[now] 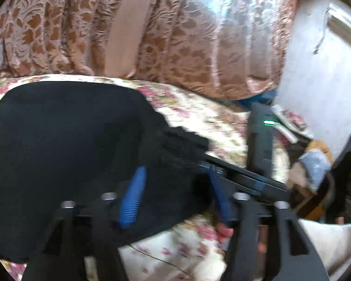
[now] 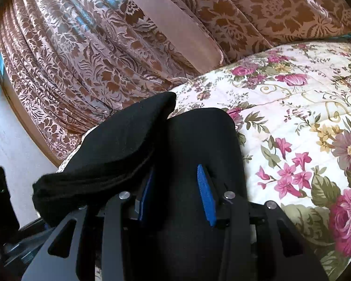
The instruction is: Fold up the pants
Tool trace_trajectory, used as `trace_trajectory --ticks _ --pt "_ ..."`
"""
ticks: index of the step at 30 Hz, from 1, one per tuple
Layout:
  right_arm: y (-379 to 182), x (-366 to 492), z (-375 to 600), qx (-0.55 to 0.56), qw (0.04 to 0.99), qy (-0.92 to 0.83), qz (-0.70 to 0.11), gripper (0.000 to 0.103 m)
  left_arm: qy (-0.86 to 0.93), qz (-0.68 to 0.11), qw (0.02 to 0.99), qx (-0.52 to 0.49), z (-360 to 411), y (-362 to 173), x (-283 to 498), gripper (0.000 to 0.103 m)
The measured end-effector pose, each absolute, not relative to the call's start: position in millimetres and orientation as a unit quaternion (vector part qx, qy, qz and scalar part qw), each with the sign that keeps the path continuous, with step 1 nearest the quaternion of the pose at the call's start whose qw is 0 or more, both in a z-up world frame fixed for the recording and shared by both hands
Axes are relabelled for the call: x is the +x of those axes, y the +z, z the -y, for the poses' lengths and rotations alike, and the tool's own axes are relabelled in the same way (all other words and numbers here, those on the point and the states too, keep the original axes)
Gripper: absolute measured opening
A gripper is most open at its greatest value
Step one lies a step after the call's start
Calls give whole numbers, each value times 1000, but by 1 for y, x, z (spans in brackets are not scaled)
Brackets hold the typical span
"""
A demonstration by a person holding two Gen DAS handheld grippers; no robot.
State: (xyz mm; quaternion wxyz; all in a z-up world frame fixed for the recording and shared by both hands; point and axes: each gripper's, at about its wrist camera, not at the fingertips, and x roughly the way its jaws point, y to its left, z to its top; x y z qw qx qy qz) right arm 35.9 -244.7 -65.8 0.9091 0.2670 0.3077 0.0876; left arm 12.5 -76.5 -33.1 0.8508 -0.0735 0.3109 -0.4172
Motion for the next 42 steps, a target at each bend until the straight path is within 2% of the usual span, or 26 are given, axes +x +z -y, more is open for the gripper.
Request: trace_trajectory --ticks 1,5,6,12,19,21,25,29,30,32,35,39,42 --pt "-63 34 245 265 908 86 -313 37 -432 -306 845 -79 73 -29 5 75" --pt "-49 22 251 259 907 71 -324 38 -436 -284 851 -73 51 -18 -13 75" --pt "-45 17 259 270 906 54 -322 42 -429 -281 855 -75 45 -17 -14 75" --pt "-32 5 289 408 865 96 -276 53 -317 -251 904 -138 -25 -14 1 75" --pt "-43 46 267 407 829 133 -360 53 -195 -288 909 -229 -94 -31 42 75" --pt "-47 53 263 408 819 125 -383 53 -184 -307 903 -239 -102 -38 50 81" --pt "-47 59 247 395 820 124 -396 53 -179 -347 886 -251 -110 -59 59 82" --pt "-42 64 228 360 826 139 -411 40 -192 -349 881 -254 -107 -69 59 82" --pt "-42 65 224 351 831 131 -412 24 -196 -347 881 -254 -106 -69 60 82" --pt "-41 61 224 370 828 137 -399 16 -197 -348 882 -250 -104 -70 60 82" --pt "-25 53 228 391 827 152 -374 14 -200 -340 887 -240 -99 -63 57 82" --pt "14 36 240 377 848 163 -335 13 -232 -306 909 -164 -66 -36 42 82" --pt "22 32 254 360 860 139 -332 13 -263 -290 914 -108 -34 -22 33 82"
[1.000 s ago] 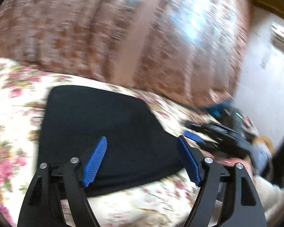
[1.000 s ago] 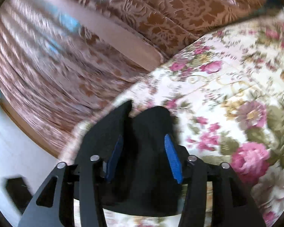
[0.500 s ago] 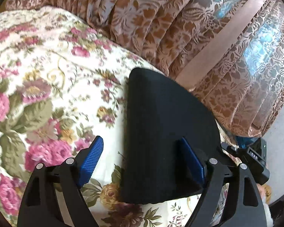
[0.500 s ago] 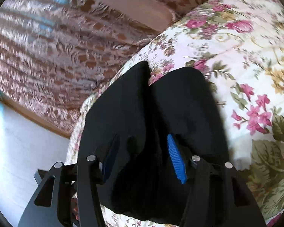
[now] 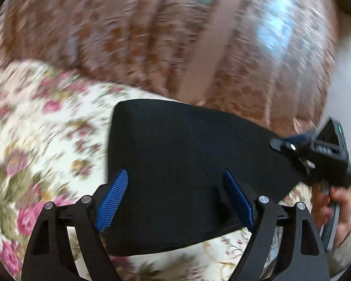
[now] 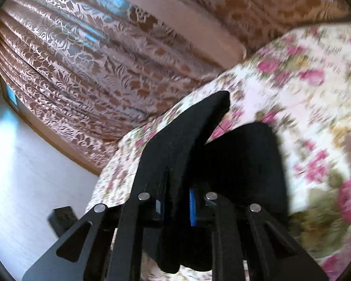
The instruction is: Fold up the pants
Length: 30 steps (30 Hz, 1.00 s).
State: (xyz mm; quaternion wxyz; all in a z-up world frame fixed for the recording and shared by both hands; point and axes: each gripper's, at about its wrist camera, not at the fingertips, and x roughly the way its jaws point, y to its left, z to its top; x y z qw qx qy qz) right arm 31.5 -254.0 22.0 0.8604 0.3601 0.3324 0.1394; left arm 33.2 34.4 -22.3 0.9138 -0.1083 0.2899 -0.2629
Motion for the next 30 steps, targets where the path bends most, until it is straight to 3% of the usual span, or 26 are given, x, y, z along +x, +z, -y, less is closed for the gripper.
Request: trace_trajectory --ticks 7,11,13,15,22,30 --pt "-30 40 266 348 850 92 -385 14 -260 -333 906 -33 7 -47 43 82" --pt "-48 34 270 355 849 74 -385 22 -248 -322 913 26 16 -52 33 82" --pt "-44 30 273 360 848 65 -384 28 -251 -328 910 23 12 -49 31 82" --pt "-26 24 275 331 864 36 -377 43 -257 -338 905 0 4 -41 34 83" --pt "49 49 246 216 916 70 -330 44 -250 -354 898 -73 -4 9 85 83" --pt "27 115 212 155 910 69 -379 35 -217 -394 893 -12 40 6 154 83"
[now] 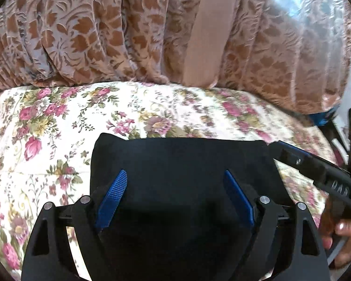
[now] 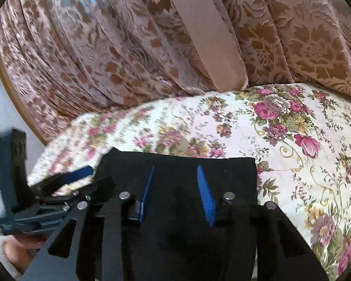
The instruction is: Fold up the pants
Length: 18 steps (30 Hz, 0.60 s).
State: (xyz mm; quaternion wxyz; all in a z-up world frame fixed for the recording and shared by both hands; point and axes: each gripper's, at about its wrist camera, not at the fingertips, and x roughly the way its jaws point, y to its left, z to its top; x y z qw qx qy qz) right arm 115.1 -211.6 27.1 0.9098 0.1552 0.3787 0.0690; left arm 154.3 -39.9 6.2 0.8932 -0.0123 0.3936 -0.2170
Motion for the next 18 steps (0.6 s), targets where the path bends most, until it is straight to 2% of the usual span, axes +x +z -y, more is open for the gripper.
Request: trace_trajectory --ticks 7,11,18 --pt "-16 134 222 137 907 23 -399 32 -187 -427 885 -6 51 -34 189 83" --pt "-35 140 222 131 909 14 -396 32 -184 -433 882 16 62 -46 196 91" --pt "-47 159 226 144 898 9 -416 32 -181 -437 881 9 66 -60 210 96"
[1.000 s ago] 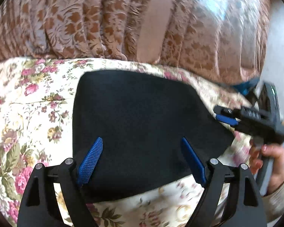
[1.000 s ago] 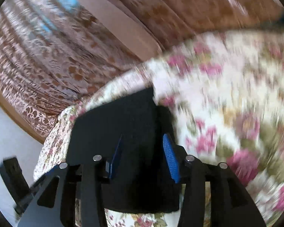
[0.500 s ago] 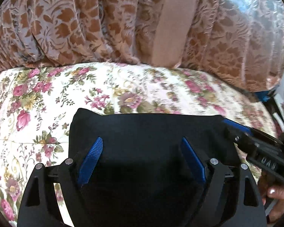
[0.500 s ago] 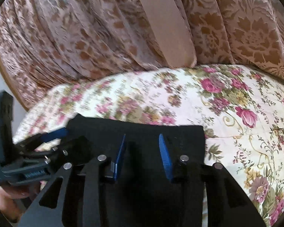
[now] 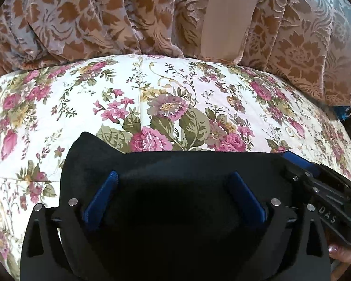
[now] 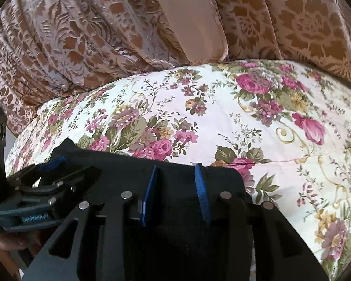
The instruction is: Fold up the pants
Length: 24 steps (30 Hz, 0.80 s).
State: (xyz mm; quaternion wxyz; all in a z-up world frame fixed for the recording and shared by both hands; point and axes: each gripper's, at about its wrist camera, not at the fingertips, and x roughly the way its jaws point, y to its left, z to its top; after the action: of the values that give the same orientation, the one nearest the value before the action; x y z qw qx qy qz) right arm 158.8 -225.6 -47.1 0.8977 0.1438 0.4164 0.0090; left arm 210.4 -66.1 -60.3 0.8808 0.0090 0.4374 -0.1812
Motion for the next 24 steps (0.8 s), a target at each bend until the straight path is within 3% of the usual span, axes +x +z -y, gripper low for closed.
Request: trace_trajectory --ticks 20,22,24 --pt "-40 139 219 128 921 11 -367 34 -184 -396 900 6 51 -43 173 96" --pt "-37 133 223 146 922 25 -358 38 -177 -388 904 11 44 -39 159 96" --pt "-30 123 228 167 923 40 -345 52 -169 -382 908 14 32 -37 144 96"
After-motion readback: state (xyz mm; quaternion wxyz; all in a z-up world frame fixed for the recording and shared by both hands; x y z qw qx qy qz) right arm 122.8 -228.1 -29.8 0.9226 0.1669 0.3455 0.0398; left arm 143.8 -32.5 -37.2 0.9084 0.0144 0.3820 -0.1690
